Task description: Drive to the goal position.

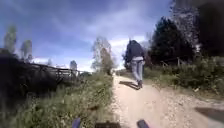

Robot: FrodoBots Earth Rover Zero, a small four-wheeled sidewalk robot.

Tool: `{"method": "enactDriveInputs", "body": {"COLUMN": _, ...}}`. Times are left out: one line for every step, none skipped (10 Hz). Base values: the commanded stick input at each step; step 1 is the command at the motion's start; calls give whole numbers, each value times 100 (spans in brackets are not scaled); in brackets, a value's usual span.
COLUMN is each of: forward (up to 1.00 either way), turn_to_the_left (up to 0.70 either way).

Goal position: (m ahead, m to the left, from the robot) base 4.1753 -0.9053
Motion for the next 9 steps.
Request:
{"method": "enactDriveInputs", "body": {"forward": 85, "turn_to_the_left": 0}}
{"method": "enactDriveInputs", "body": {"forward": 85, "turn_to_the_left": 0}}
{"method": "enactDriveInputs", "body": {"forward": 85, "turn_to_the_left": -22}}
{"method": "enactDriveInputs", "body": {"forward": 85, "turn_to_the_left": -2}}
{"method": "enactDriveInputs", "body": {"forward": 85, "turn_to_the_left": 0}}
{"method": "enactDriveInputs", "body": {"forward": 85, "turn_to_the_left": -8}}
{"method": "enactDriveInputs", "body": {"forward": 85, "turn_to_the_left": -25}}
{"method": "enactDriveInputs", "body": {"forward": 85, "turn_to_the_left": -8}}
{"method": "enactDriveInputs", "body": {"forward": 85, "turn_to_the_left": -33}}
